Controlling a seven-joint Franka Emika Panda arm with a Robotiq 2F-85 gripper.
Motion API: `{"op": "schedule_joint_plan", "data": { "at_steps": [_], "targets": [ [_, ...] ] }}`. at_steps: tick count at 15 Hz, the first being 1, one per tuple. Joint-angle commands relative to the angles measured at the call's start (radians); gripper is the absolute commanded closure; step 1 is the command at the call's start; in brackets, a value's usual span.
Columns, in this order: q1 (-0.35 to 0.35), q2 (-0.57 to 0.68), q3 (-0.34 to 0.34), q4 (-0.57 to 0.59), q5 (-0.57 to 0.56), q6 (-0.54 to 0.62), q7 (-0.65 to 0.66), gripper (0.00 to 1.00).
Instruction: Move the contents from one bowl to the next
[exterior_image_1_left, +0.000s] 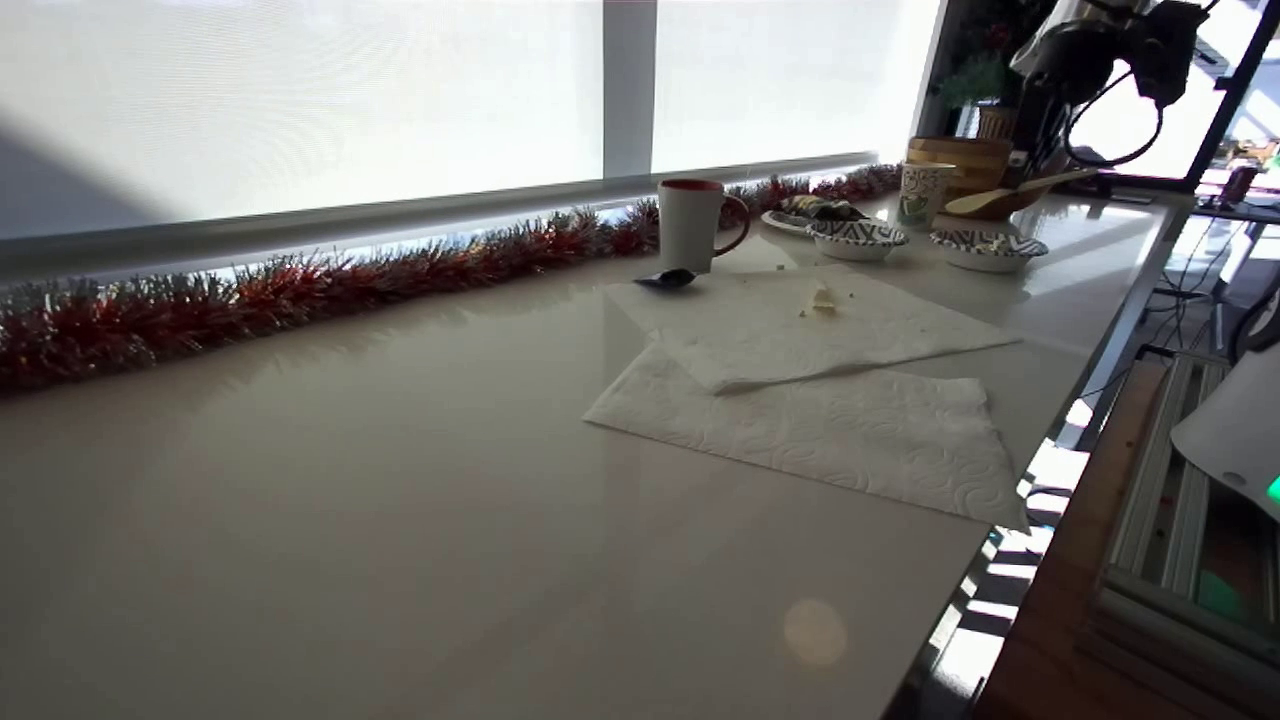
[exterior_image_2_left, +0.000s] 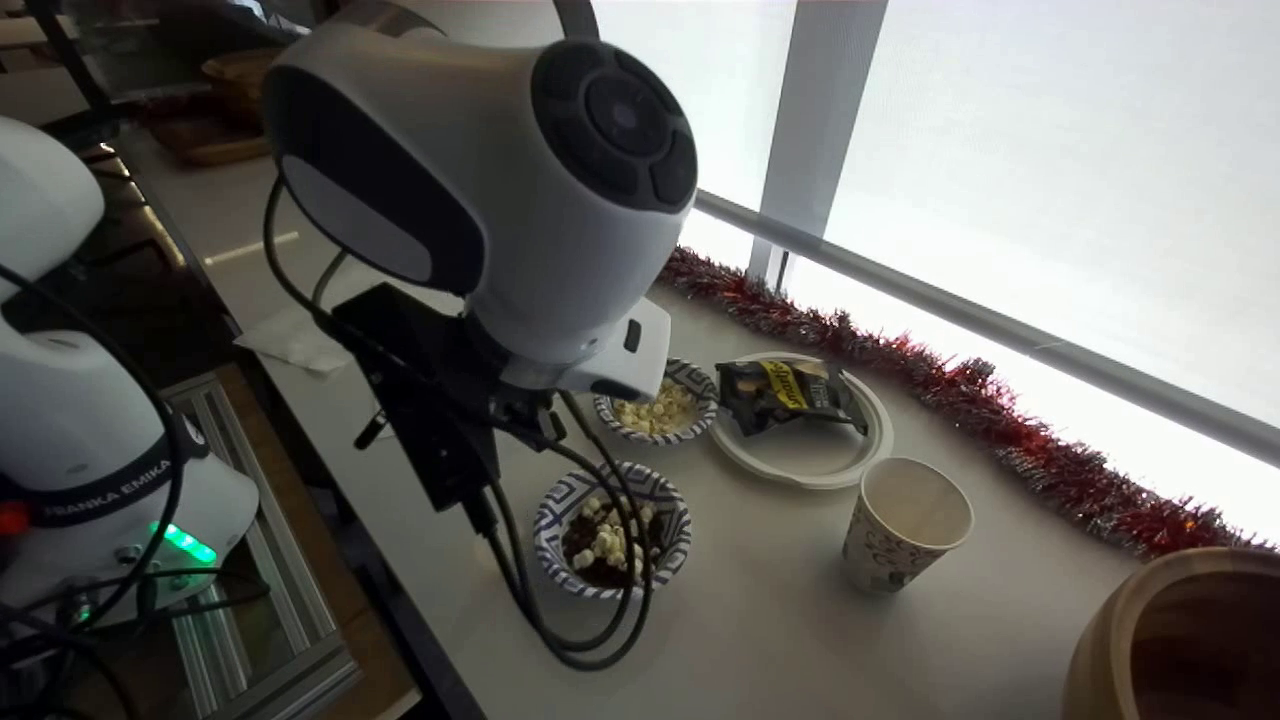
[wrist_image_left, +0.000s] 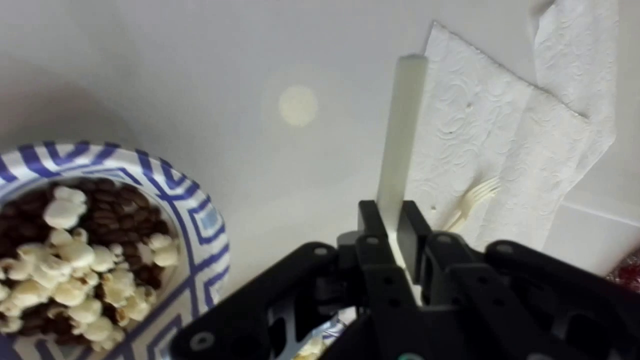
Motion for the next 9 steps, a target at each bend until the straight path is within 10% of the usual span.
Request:
{"op": "schedule_joint_plan", "data": {
  "at_steps": [1,9],
  "targets": [
    [0.054,0.062,-0.123,0.066,-0.056,-0.018,0.079,0.97],
    [0.116,0.163,-0.206,0.12,-0.047,0.046,0.191,0.97]
  ]
}}
